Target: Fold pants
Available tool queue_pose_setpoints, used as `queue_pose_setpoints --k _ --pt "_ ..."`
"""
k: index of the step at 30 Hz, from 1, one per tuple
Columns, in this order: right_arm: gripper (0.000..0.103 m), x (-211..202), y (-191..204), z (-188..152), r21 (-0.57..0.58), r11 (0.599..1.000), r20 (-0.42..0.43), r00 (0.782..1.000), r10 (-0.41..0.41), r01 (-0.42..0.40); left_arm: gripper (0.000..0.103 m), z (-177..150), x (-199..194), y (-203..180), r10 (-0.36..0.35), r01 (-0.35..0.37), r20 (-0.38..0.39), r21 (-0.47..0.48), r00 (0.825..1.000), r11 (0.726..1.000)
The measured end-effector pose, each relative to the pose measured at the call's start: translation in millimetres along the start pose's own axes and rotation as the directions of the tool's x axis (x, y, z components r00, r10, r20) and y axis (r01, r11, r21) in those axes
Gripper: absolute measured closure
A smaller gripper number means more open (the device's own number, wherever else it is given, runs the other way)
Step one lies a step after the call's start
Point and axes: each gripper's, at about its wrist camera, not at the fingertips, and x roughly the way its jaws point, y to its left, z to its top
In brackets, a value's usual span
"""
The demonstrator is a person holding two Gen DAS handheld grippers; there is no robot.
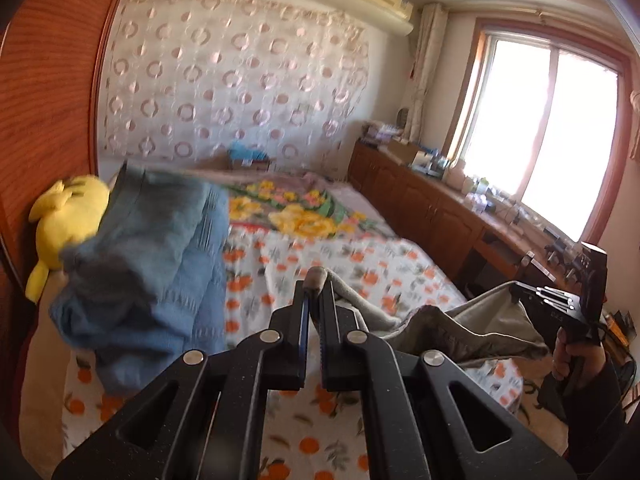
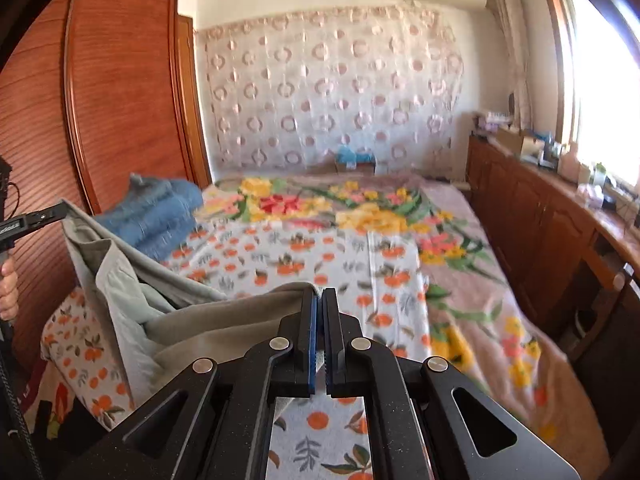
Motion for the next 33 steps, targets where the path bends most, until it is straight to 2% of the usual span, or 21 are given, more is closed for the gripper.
queue_pose_setpoints --k 6,10,11,14,20,24,29,33 --pt "0.099 44 8 -43 0.036 0.999 -0.127 0.992 0.014 -0.010 0.098 -59 31 13 0.030 -0.034 -0.129 -0.024 0.991 0.999" --pt "0.088 45 10 -54 0.049 0.999 -0.145 0.989 0.009 -0.002 0.097 -81 32 9 0.061 -0.063 -0.170 -0.006 0.984 0.998" --pt "0.083 42 8 -56 0.054 0.999 -0.143 0.990 0.010 -0.002 0.097 -84 29 9 0.062 -0.063 -0.175 -0.004 0.983 0.998" --pt "0.069 32 4 -55 0.059 0.998 -0.140 0.990 -0.013 0.021 0.090 -90 23 7 0.081 -0.080 -0.188 0.012 0.979 0.997" --pt "0.066 -1 1 -66 0.069 0.997 -0.157 0.987 0.030 -0.019 0.072 -92 6 9 0.098 -0.094 -0.180 0.033 0.979 0.995" --pt "0.066 -6 5 -77 0.063 0.997 -0.184 0.982 0.046 -0.034 0.060 -93 1 5 0.100 -0.093 -0.167 0.051 0.981 0.994" --pt "0.065 -6 10 -81 0.055 0.997 -0.205 0.977 0.064 -0.054 0.059 -102 5 2 0.117 -0.100 -0.191 0.094 0.975 0.991" --pt "0.065 -2 13 -80 0.056 0.996 -0.210 0.975 0.077 -0.067 0.059 -107 8 0 0.100 -0.080 -0.203 0.105 0.974 0.991"
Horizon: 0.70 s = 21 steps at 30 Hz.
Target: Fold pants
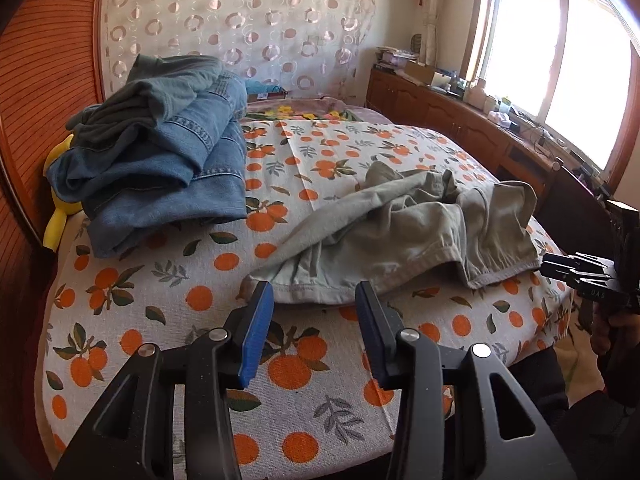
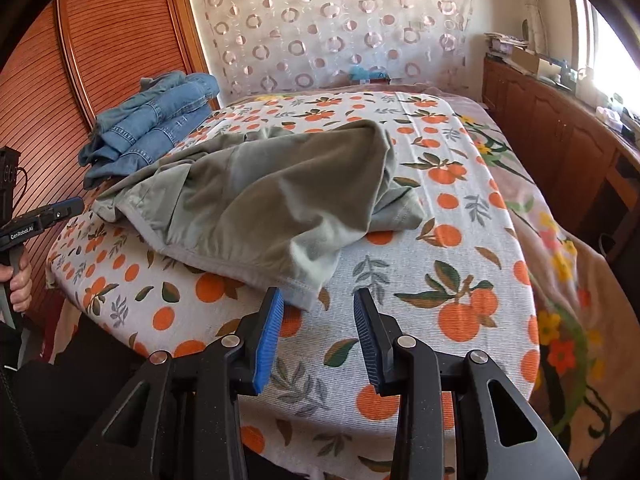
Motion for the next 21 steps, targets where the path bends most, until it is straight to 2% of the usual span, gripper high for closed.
queue_pose_setpoints --k 4,9,12,14,16,18,21 --pt "0.065 5 4 -2 -0.018 1.000 -0.007 1.000 -0.006 0.006 0.059 0 8 -2 -0.012 0.012 -0.009 0.027 1.000 1.000" --pt "0.065 10 7 -2 -0.035 0.999 -0.004 1.000 -0.025 0.025 0.059 2 36 3 0.046 -0.043 -0.071 0.034 0.996 0.998" --pt "0.065 10 7 -3 -0.043 0.999 -0.005 1.000 -0.029 0.028 0.059 2 48 5 0.049 -0.047 -0.098 0.029 0.994 0.999" --pt "0.065 10 7 -4 -0.044 0.999 -0.002 1.000 -0.027 0.027 0.065 1 50 4 0.057 -0.053 -0.089 0.040 0.994 0.998" --pt "0.065 10 6 -5 -0.042 0.999 0.002 1.000 -0.025 0.025 0.084 0 49 3 0.070 -0.065 -0.087 0.052 0.994 0.997" --pt "0.065 10 6 -6 -0.041 0.999 0.006 1.000 -0.025 0.025 0.093 -1 47 5 0.048 -0.045 -0.091 0.036 0.995 0.998" --pt "0.065 9 5 -7 -0.040 0.999 0.013 1.000 -0.024 0.025 0.094 2 36 7 0.049 -0.048 -0.058 0.018 0.997 0.999"
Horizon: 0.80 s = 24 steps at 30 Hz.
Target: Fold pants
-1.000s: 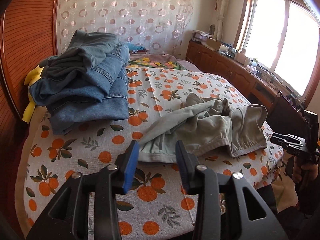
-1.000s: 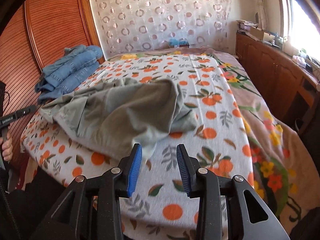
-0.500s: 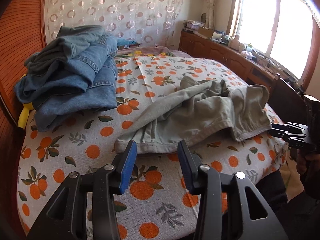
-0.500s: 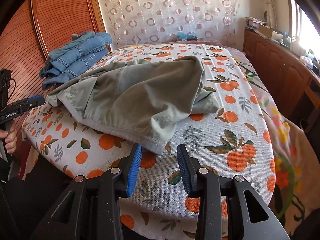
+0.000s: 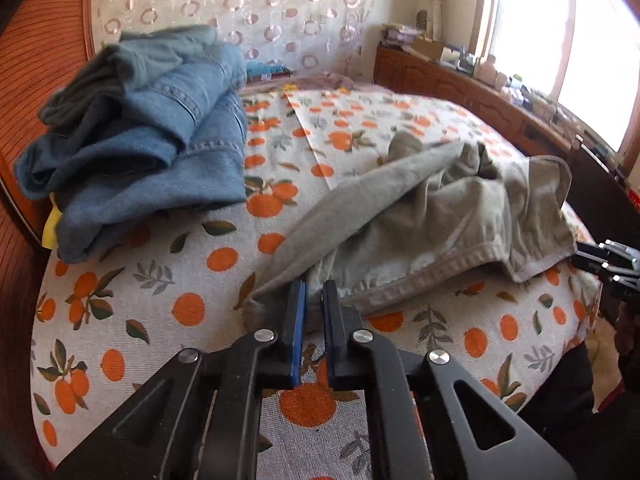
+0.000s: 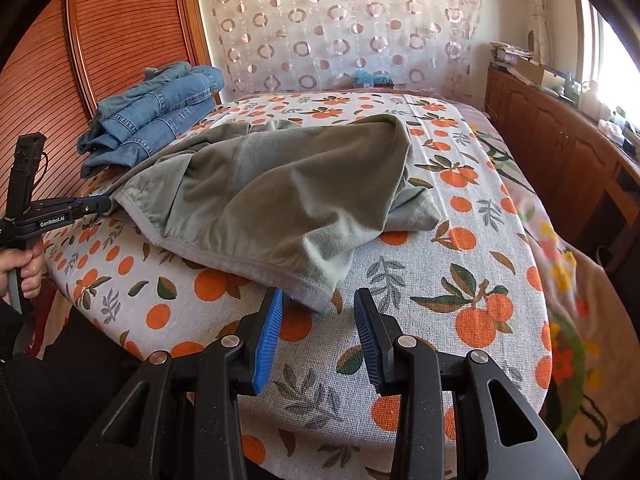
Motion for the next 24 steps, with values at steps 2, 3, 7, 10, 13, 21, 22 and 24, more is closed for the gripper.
queue_pose_setpoints --k 2,3,7,10,13,21,22,24 --pt "0.065 -1 -2 -1 0.006 1.000 0.005 1.000 0.004 -0.004 0.094 5 -18 1 -0.008 0.009 0.049 -0.018 0.999 1.000" --pt "0.065 -1 -3 -1 0.009 1.000 0.007 1.000 0.006 -0.006 0.094 8 -28 1 -0.010 0.011 0.075 -0.021 0.997 1.000" --pt "0.065 0 -4 0 0.016 1.000 0.015 1.000 0.007 -0.008 0.094 19 -51 2 -0.012 0.015 0.129 -0.021 0.992 1.000" --pt "0.082 0 -6 -1 0.027 0.999 0.029 0.999 0.020 -0.021 0.094 22 -55 3 -0.016 0.019 0.140 -0.023 0.990 1.000" --pt "0.096 -2 -10 -1 0.046 0.998 0.056 0.998 0.031 -0.033 0.094 26 -57 3 -0.026 0.031 0.150 -0.033 0.988 0.999" --pt "0.100 -47 -20 18 0.057 0.998 0.175 0.984 0.016 -0.027 0.094 50 -83 -8 -0.063 0.069 0.225 -0.019 0.972 0.997" --pt "0.101 -59 -21 25 0.053 0.998 0.201 0.979 0.007 -0.018 0.094 55 -90 -11 -0.071 0.077 0.241 -0.012 0.968 0.997" --pt "0.101 -80 -22 37 0.037 0.999 0.247 0.969 -0.008 -0.001 0.094 66 -104 -17 -0.084 0.086 0.274 0.004 0.958 0.996"
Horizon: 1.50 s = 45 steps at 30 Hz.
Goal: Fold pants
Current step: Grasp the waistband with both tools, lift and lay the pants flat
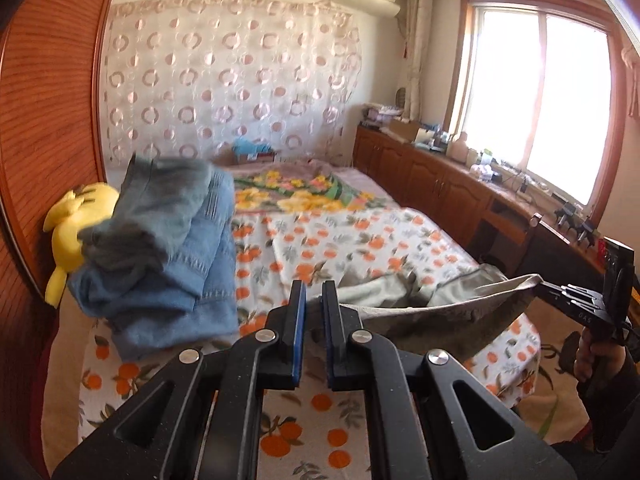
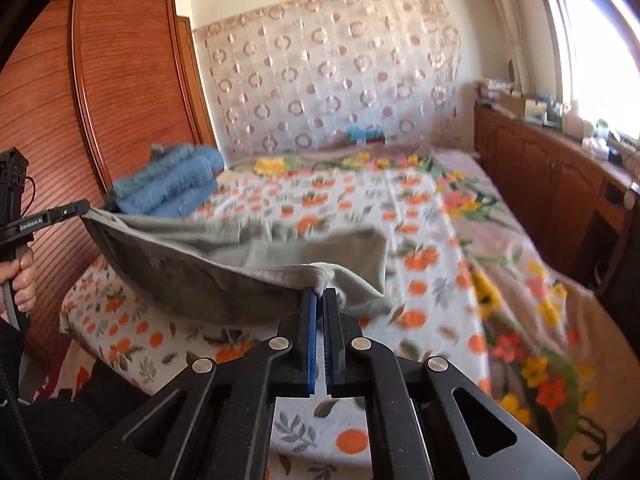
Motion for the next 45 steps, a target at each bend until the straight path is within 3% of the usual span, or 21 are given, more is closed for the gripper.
queue_pose_setpoints --k 9,14,17,21,25,31,35,37,41,43,45 --pt "0.101 -80 10 86 -0.097 0.993 0.217 0.975 -0.047 0.070 0.094 73 -55 -31 -0.060 0.049 0.160 0.068 0.985 0.996" --pt "0.101 -99 18 115 -0.122 0.989 0.284 0.958 -0.045 0.082 0.094 100 -71 -33 -0.042 0.022 0.216 0.093 0.975 0.995" --pt "0.101 -83 22 122 -0.146 0.985 0.270 0.962 -0.047 0.089 0.094 107 -57 -23 -0.019 0.000 0.199 0.092 0.980 0.996" --pt "0.101 -31 19 133 -0.172 0.981 0.197 0.979 -0.057 0.092 0.094 112 -9 0 0.020 -0.030 0.133 0.069 0.991 0.997" --pt "0.101 14 16 167 -0.189 0.975 0.157 0.984 -0.083 0.113 0.094 126 32 20 0.059 -0.063 0.092 0.034 0.994 0.997" --pt "0.101 -1 30 218 -0.211 0.966 0.233 0.968 -0.097 0.148 0.094 152 8 7 0.067 -0.074 0.188 0.032 0.980 0.997" --pt "0.101 -19 38 202 -0.212 0.966 0.262 0.961 -0.089 0.148 0.094 136 -4 6 0.056 -0.062 0.192 0.026 0.980 0.998" --pt "0.101 -13 36 172 -0.205 0.970 0.229 0.970 -0.080 0.129 0.094 113 1 8 0.051 -0.055 0.161 0.017 0.986 0.998" --pt "0.101 35 16 81 -0.154 0.985 0.037 0.997 -0.071 0.076 0.094 37 42 13 0.056 -0.056 0.007 0.019 0.998 0.998" --pt "0.101 67 6 27 -0.097 0.994 -0.082 0.994 -0.066 0.058 0.094 -1 67 17 0.059 -0.059 -0.080 -0.003 0.995 0.998" --pt "0.101 85 -2 -4 -0.042 0.998 -0.151 0.987 -0.055 0.049 0.094 -28 87 22 0.039 -0.045 -0.150 -0.042 0.988 0.998"
